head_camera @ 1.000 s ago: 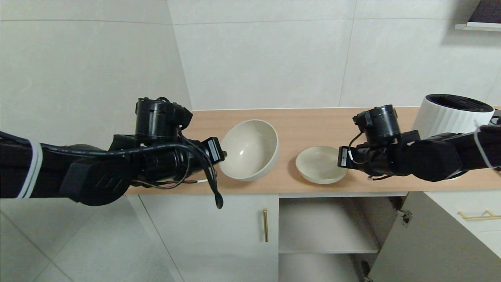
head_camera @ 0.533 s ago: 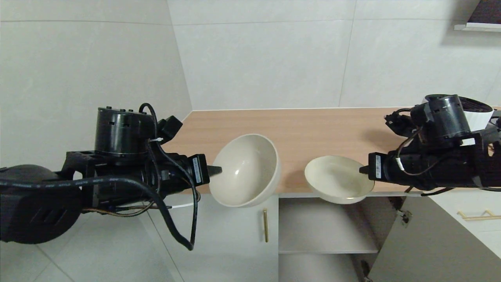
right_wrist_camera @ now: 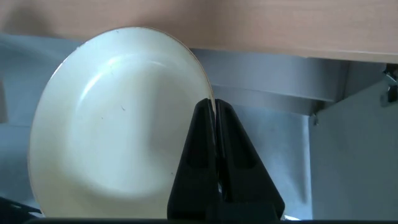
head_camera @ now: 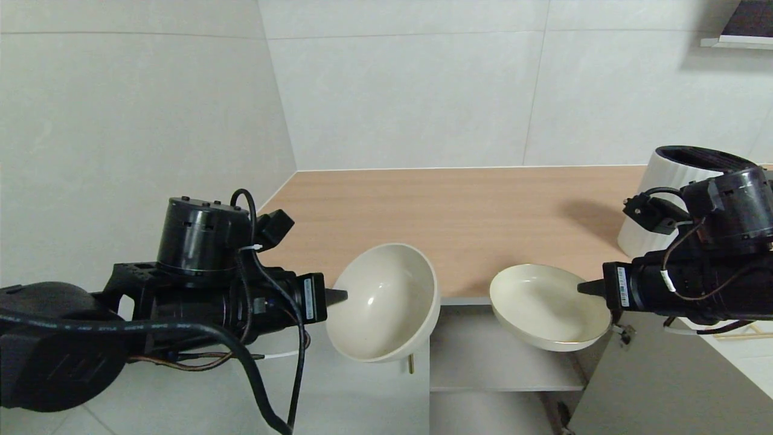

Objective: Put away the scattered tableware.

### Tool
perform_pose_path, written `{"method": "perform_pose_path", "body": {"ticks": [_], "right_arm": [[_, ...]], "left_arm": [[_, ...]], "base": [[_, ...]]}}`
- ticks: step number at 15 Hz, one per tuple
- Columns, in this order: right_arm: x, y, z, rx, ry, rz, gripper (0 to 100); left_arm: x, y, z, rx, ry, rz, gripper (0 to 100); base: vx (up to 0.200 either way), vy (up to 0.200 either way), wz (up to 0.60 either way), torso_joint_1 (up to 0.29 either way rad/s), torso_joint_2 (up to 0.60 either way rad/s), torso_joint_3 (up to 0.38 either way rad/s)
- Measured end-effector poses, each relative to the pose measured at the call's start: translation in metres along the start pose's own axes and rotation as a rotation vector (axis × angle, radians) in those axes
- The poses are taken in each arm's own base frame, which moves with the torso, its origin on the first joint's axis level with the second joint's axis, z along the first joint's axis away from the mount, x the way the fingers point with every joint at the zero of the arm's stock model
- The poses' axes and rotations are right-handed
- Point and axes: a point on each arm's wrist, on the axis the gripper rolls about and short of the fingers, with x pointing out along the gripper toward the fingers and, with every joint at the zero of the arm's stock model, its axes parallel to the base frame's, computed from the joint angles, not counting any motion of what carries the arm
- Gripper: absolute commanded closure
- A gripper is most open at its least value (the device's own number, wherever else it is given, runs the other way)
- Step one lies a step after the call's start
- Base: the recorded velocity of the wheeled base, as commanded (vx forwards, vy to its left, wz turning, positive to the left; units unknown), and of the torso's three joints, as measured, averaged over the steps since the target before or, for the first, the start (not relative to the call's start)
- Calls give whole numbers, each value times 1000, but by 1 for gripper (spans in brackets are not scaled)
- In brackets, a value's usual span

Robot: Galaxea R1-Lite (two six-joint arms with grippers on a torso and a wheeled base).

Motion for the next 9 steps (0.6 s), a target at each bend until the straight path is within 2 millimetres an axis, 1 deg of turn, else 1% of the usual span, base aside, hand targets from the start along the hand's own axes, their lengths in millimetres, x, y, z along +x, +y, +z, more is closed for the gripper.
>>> {"method": "perform_pose_path", "body": {"ticks": [1,9], "right_arm": [[1,0,0,-9,3,-3,100],[13,-3,-2,-8,25,-31,100]], "left_arm": [[1,0,-1,0,4,3,100],[6,2,-3,12,21,11,100]], "base": [[-200,0,0,22,7,2],[0,0,0,0,0,0]]}}
